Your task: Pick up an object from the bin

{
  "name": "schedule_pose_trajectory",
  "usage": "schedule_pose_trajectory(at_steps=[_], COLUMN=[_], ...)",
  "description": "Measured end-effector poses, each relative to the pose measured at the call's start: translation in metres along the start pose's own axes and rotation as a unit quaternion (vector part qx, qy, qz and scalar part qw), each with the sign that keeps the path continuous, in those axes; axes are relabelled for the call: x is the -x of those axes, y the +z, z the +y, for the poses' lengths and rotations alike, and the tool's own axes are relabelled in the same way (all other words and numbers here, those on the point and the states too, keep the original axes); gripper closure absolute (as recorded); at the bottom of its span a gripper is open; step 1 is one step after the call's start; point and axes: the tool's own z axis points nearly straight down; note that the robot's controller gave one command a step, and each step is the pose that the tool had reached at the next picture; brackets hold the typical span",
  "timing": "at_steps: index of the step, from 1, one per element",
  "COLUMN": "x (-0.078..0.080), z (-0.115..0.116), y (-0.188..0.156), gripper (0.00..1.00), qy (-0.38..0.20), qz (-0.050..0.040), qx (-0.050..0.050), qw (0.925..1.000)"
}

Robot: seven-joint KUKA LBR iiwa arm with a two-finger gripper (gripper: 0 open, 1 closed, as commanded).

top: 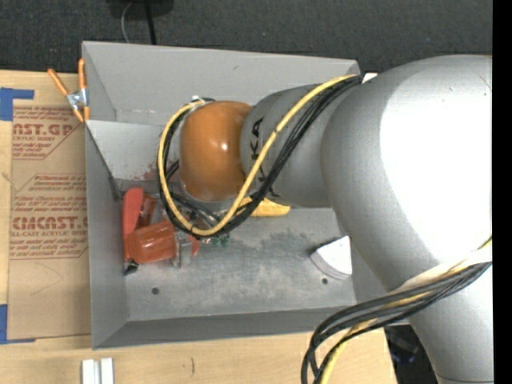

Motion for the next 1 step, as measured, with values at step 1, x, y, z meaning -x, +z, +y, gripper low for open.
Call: schedule_pose_trajectory(at_steps=[1], x=[0.0000], z=[0.0001], y=[0.0000], gripper=[1.00], qy=[0.000], qz=[0.0000], qx=[0.000], qw=[1.0000])
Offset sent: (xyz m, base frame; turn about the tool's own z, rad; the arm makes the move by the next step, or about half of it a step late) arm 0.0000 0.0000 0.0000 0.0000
